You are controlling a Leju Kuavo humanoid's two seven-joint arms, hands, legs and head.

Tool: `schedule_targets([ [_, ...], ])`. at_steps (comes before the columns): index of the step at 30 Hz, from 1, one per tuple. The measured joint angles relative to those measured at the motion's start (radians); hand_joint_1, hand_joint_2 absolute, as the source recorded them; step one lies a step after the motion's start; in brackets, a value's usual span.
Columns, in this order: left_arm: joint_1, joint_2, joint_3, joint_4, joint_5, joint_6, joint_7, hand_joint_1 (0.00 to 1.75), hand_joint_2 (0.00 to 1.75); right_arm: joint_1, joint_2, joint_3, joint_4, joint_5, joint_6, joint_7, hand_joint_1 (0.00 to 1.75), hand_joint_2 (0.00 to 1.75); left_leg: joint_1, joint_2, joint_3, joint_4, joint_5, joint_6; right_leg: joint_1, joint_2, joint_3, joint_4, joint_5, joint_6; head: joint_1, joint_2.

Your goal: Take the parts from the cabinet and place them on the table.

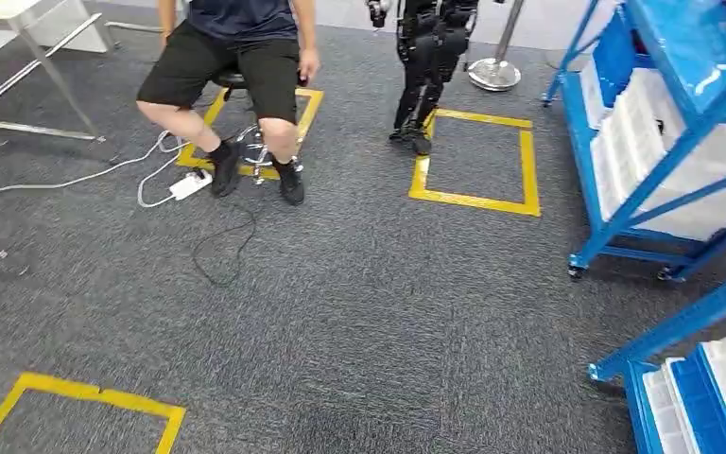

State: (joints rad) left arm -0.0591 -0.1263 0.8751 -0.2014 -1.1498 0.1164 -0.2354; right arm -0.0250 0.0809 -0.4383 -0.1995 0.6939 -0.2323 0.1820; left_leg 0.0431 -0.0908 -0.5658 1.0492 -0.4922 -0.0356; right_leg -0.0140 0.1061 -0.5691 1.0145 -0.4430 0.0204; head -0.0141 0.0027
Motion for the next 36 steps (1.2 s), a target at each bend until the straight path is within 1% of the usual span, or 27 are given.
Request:
schedule_targets([
  [4, -0.005, 0.001, 0.000, -0.001, -0.001, 0.003, 0.000, 0.00, 0.00, 0.006, 0.000, -0.002, 0.000, 0.000, 0.000, 0.000, 0.00, 0.00, -0.018, 0.039, -0.001, -0.006, 0.004, 0.032, -0.010, 0.036, -0.027, -0.008, 0.006, 0.028, -0.002, 0.000],
  [5, -0.006, 0.000, 0.000, -0.001, -0.001, 0.003, 0.000, 0.00, 0.00, 0.007, -0.001, -0.002, 0.000, 0.000, 0.000, 0.000, 0.00, 0.00, -0.011, 0.053, 0.001, -0.017, 0.013, 0.044, -0.010, 0.020, -0.030, 0.005, 0.003, 0.030, 0.000, 0.000],
  [6, -0.007, -0.001, 0.000, -0.001, -0.001, 0.003, 0.000, 0.00, 0.00, 0.007, 0.000, -0.003, 0.000, 0.001, 0.000, 0.000, 0.00, 0.00, -0.014, 0.059, 0.002, -0.019, 0.013, 0.049, -0.003, -0.036, -0.044, 0.034, -0.013, 0.028, 0.001, 0.000],
  [7, -0.007, -0.001, 0.000, -0.001, -0.001, 0.003, -0.001, 0.00, 0.00, 0.004, 0.002, -0.003, 0.000, 0.002, 0.000, 0.000, 0.00, 0.00, -0.016, 0.073, 0.002, -0.019, 0.013, 0.055, -0.002, -0.070, -0.077, 0.093, -0.046, 0.022, 0.005, 0.000],
  [9, -0.004, 0.000, 0.000, -0.001, -0.001, 0.003, -0.001, 0.00, 0.00, -0.001, 0.002, -0.003, 0.000, 0.002, 0.000, 0.000, 0.00, 0.00, -0.023, 0.107, 0.000, -0.019, 0.011, 0.059, -0.005, -0.093, -0.162, 0.258, -0.112, 0.014, 0.004, 0.000],
  [10, -0.003, 0.000, 0.000, -0.001, -0.001, 0.003, -0.001, 0.00, 0.00, -0.001, 0.002, -0.003, 0.000, 0.002, 0.000, 0.000, 0.00, 0.00, -0.025, 0.121, 0.000, -0.018, 0.010, 0.061, -0.006, -0.096, -0.187, 0.307, -0.124, 0.018, 0.005, 0.000],
  [11, -0.003, 0.000, 0.000, -0.001, -0.001, 0.003, -0.001, 0.00, 0.00, 0.001, 0.001, -0.003, 0.000, 0.002, 0.000, 0.000, 0.00, 0.00, -0.026, 0.132, 0.000, -0.018, 0.009, 0.060, -0.007, -0.097, -0.186, 0.306, -0.118, 0.024, 0.005, 0.000],
  [12, -0.004, 0.000, 0.000, -0.001, -0.001, 0.003, -0.001, 0.00, 0.00, 0.003, 0.001, -0.003, 0.000, 0.003, 0.000, 0.001, 0.00, 0.00, -0.025, 0.144, 0.001, -0.018, 0.008, 0.059, -0.007, -0.099, -0.160, 0.257, -0.096, 0.035, 0.005, 0.000],
  [13, -0.004, -0.001, 0.000, -0.001, -0.001, 0.003, -0.001, 0.00, 0.00, 0.004, 0.001, -0.003, 0.000, 0.003, 0.000, 0.002, 0.00, 0.00, -0.025, 0.155, 0.002, -0.018, 0.007, 0.058, -0.007, -0.108, -0.117, 0.176, -0.066, 0.044, 0.006, 0.000],
  [14, -0.004, -0.001, 0.000, -0.001, -0.001, 0.003, -0.001, 0.00, 0.00, 0.002, 0.001, -0.003, 0.000, 0.004, 0.000, 0.002, 0.00, 0.00, -0.025, 0.165, 0.004, -0.018, 0.005, 0.055, -0.007, -0.129, -0.062, 0.080, -0.037, 0.051, 0.006, 0.000],
  [15, -0.004, -0.001, 0.000, -0.001, -0.002, 0.003, -0.002, 0.00, 0.00, -0.002, 0.001, -0.003, 0.000, 0.006, 0.000, 0.002, 0.00, 0.00, -0.029, 0.177, 0.009, -0.018, 0.002, 0.049, -0.006, -0.190, -0.020, 0.002, -0.020, 0.045, 0.007, 0.000],
  [16, -0.003, 0.000, 0.000, -0.001, -0.003, 0.005, -0.002, 0.00, 0.00, -0.005, 0.002, -0.003, 0.000, 0.007, 0.000, 0.002, 0.00, 0.00, -0.036, 0.185, 0.010, -0.018, -0.006, 0.040, 0.001, -0.197, -0.014, 0.000, -0.012, 0.041, 0.005, 0.000],
  [19, -0.004, -0.001, 0.000, -0.001, -0.003, 0.006, -0.004, 0.00, 0.00, -0.001, 0.001, -0.003, 0.000, 0.009, 0.001, 0.004, 0.00, 0.00, -0.030, 0.215, 0.032, -0.031, -0.007, 0.021, 0.010, -0.158, -0.028, 0.002, -0.005, 0.015, 0.004, 0.000],
  [20, -0.006, -0.003, 0.000, -0.001, -0.003, 0.006, -0.005, 0.00, 0.00, -0.002, 0.001, -0.003, 0.000, 0.010, 0.001, 0.005, 0.00, 0.00, -0.028, 0.215, 0.036, -0.029, -0.012, 0.012, 0.004, -0.145, -0.007, -0.006, 0.002, 0.006, 0.004, 0.000],
  [21, -0.006, -0.003, 0.000, -0.001, -0.003, 0.008, -0.006, 0.00, 0.00, 0.002, 0.001, -0.003, 0.000, 0.011, 0.000, 0.006, 0.00, 0.00, -0.023, 0.161, 0.033, -0.010, -0.028, 0.008, -0.010, -0.132, -0.006, -0.010, 0.004, 0.002, 0.000, 0.000],
  [22, -0.006, -0.003, 0.000, -0.001, -0.003, 0.009, -0.009, 0.00, 0.00, 0.002, 0.000, -0.004, 0.000, 0.011, 0.000, 0.008, 0.00, 0.00, -0.022, 0.122, 0.013, 0.040, -0.064, 0.010, -0.011, -0.124, -0.005, -0.010, 0.005, -0.007, -0.008, 0.000],
  [23, -0.004, -0.003, 0.000, -0.001, -0.003, 0.009, -0.009, 0.00, 0.00, 0.000, 0.000, -0.004, 0.000, 0.011, 0.000, 0.008, 0.00, 0.00, -0.022, 0.101, -0.024, 0.119, -0.109, 0.012, -0.008, -0.113, -0.004, -0.010, 0.005, -0.012, -0.010, 0.000],
  [24, 0.000, -0.003, 0.000, -0.001, -0.003, 0.009, -0.009, 0.00, 0.00, -0.002, 0.001, -0.004, 0.000, 0.011, 0.001, 0.008, 0.00, 0.00, -0.023, 0.091, -0.065, 0.202, -0.143, 0.011, -0.005, -0.097, -0.004, -0.010, 0.004, -0.013, -0.010, 0.000],
  [25, 0.002, -0.003, 0.000, -0.001, -0.003, 0.010, -0.009, 0.00, 0.00, -0.002, 0.002, -0.004, 0.000, 0.011, 0.001, 0.009, 0.00, 0.00, -0.022, 0.087, -0.099, 0.262, -0.159, 0.011, -0.002, -0.081, -0.004, -0.009, 0.004, -0.013, -0.010, 0.000],
  [26, 0.004, -0.003, 0.000, 0.000, -0.003, 0.010, -0.009, 0.00, 0.00, -0.001, 0.002, -0.004, 0.000, 0.012, 0.001, 0.011, 0.00, 0.00, -0.022, 0.087, -0.112, 0.276, -0.150, 0.012, 0.000, -0.065, -0.002, -0.009, 0.003, -0.013, -0.009, 0.000],
  [27, 0.005, -0.003, 0.000, 0.000, -0.003, 0.010, -0.009, 0.00, 0.00, 0.001, 0.002, -0.004, 0.000, 0.012, 0.001, 0.013, 0.00, 0.00, -0.021, 0.087, -0.106, 0.245, -0.117, 0.013, 0.000, -0.049, 0.000, -0.008, 0.003, -0.013, -0.010, 0.000],
  [29, 0.004, -0.003, 0.000, 0.000, -0.003, 0.011, -0.009, 0.00, 0.00, 0.002, 0.002, -0.004, 0.000, 0.015, 0.001, 0.015, 0.00, 0.00, -0.014, 0.074, -0.046, 0.097, -0.017, 0.012, -0.001, -0.019, 0.005, -0.004, 0.000, -0.012, -0.009, 0.000],
  [30, 0.005, -0.003, 0.000, 0.000, -0.003, 0.012, -0.009, 0.00, 0.00, 0.002, 0.002, -0.004, 0.000, 0.015, 0.001, 0.015, 0.00, 0.00, -0.005, 0.024, -0.011, 0.011, 0.016, 0.009, -0.002, -0.004, 0.003, 0.002, -0.005, -0.005, -0.010, 0.000],
  [31, 0.006, -0.003, 0.000, 0.001, -0.003, 0.012, -0.008, 0.00, 0.00, -0.001, 0.001, -0.004, 0.000, 0.015, 0.001, 0.015, 0.00, 0.00, -0.010, 0.006, -0.004, 0.000, 0.002, 0.008, 0.008, 0.005, -0.003, 0.011, -0.009, 0.002, -0.010, 0.000],
  [34, 0.002, -0.004, 0.000, 0.000, -0.003, 0.013, -0.008, 0.00, 0.00, 0.005, 0.001, -0.004, 0.000, 0.015, 0.001, 0.015, 0.00, 0.00, -0.024, 0.036, -0.008, 0.001, 0.007, 0.031, -0.008, 0.028, -0.018, 0.000, -0.002, 0.017, -0.010, 0.000],
  [35, 0.002, -0.003, 0.000, 0.000, -0.003, 0.015, -0.008, 0.00, 0.00, 0.008, 0.000, -0.005, 0.000, 0.015, 0.001, 0.015, 0.00, 0.00, -0.021, 0.049, -0.006, -0.006, 0.012, 0.040, -0.005, 0.039, -0.025, 0.001, -0.003, 0.026, -0.009, 0.000],
  [36, 0.001, -0.003, 0.001, 0.000, -0.003, 0.015, -0.008, 0.00, 0.00, 0.009, 0.000, -0.005, 0.000, 0.015, 0.001, 0.015, 0.00, 0.00, -0.020, 0.060, -0.005, -0.011, 0.016, 0.049, -0.005, -0.002, -0.029, 0.020, -0.011, 0.025, -0.008, 0.000],
])
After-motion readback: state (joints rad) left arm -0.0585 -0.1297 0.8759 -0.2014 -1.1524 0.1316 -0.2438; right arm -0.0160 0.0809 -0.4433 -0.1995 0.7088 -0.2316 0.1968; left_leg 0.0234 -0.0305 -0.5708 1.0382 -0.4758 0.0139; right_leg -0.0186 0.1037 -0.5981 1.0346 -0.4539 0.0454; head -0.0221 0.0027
